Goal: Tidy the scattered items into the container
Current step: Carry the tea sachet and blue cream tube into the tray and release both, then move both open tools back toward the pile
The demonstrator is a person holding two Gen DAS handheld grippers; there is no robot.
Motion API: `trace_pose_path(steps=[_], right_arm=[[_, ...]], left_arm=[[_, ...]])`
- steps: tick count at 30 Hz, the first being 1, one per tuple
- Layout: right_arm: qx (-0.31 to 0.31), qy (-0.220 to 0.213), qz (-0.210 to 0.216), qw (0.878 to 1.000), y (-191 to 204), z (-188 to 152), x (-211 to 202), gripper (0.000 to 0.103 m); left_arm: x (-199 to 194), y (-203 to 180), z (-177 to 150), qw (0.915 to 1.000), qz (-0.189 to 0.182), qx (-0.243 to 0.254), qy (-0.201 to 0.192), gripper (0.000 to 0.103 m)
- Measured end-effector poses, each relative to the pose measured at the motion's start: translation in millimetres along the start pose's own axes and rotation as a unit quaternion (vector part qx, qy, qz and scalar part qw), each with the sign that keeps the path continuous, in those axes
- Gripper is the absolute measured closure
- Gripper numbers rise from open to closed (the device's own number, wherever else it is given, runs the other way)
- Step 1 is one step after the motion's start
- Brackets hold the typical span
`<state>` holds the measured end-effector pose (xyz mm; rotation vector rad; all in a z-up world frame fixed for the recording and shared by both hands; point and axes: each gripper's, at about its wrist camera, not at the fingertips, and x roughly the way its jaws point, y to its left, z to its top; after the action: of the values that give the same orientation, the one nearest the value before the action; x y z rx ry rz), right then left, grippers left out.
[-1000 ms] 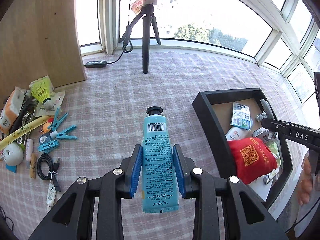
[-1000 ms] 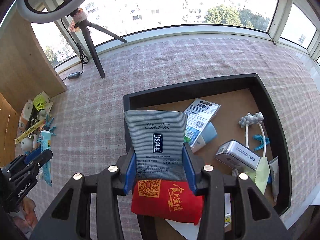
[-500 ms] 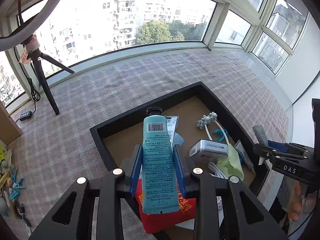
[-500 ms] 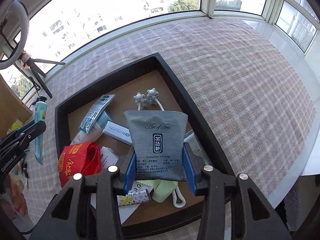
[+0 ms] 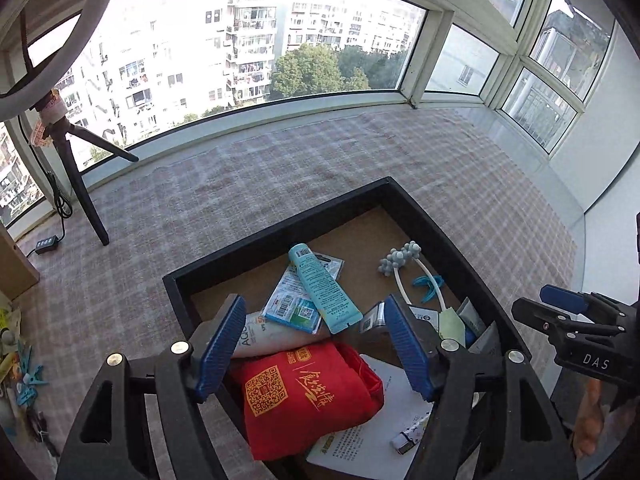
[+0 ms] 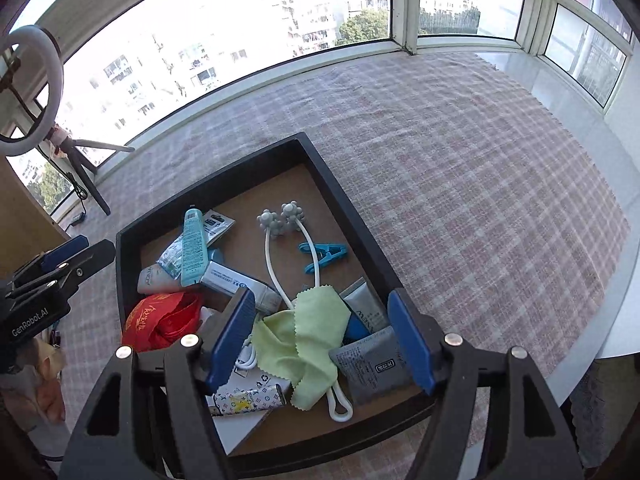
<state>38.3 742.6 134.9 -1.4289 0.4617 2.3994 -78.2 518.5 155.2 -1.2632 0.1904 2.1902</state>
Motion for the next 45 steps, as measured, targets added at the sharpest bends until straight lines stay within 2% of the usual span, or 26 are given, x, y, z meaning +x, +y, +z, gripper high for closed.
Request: trace_pose_path(steps=[5,10,15,20,25,30,36,40,45], right_arm=[[-0.015,-0.002,0.022,1.000,21.3,0.3,1.5,0.035],[-0.049,0.001,0.046,0.998,60.4,-0.6,7.2,0.035],[-0.093,0.007,0.076,0.993,113.0,-2.0,15.4,0.035],[-0.155,0.018,0.107,0.982,180.5,-9.1,23.7,0.035],[-0.226,0.026,0.138,0.964,250.7,-21.0,31.1,0.035],[-0.295,0.034,0.168,0.940,319.6,-36.2,36.1,0.035],[-0.362,0.046,0.192,0.911,391.2,-53.4,46.4,0.035],[-0.400,0.054,0.200,0.893,428.6,-65.0,56.4,0.035],[-0.455,0.071,0.210,0.863,468.4,-78.6,75.0,0.035]], left_arm=[[-11.0,22.5,-12.5,0.9998,0.013,-0.016,-0.001,0.035],[-26.1,62.6,-33.7,0.9982,0.036,-0.047,-0.001,0.035],[-47.6,120.1,-64.8,0.9931,0.072,-0.092,-0.004,0.035],[-71.2,180.4,-101.7,0.9839,0.108,-0.142,-0.004,0.035],[-94.8,237.6,-143.4,0.9703,0.141,-0.196,-0.001,0.036],[-119.0,285.6,-186.6,0.9539,0.169,-0.248,0.002,0.038],[-139.8,326.6,-229.4,0.9365,0.191,-0.294,0.005,0.040],[-140.5,343.9,-251.8,0.9343,0.186,-0.304,0.017,0.040],[-128.3,353.8,-267.8,0.9390,0.173,-0.295,0.034,0.041]])
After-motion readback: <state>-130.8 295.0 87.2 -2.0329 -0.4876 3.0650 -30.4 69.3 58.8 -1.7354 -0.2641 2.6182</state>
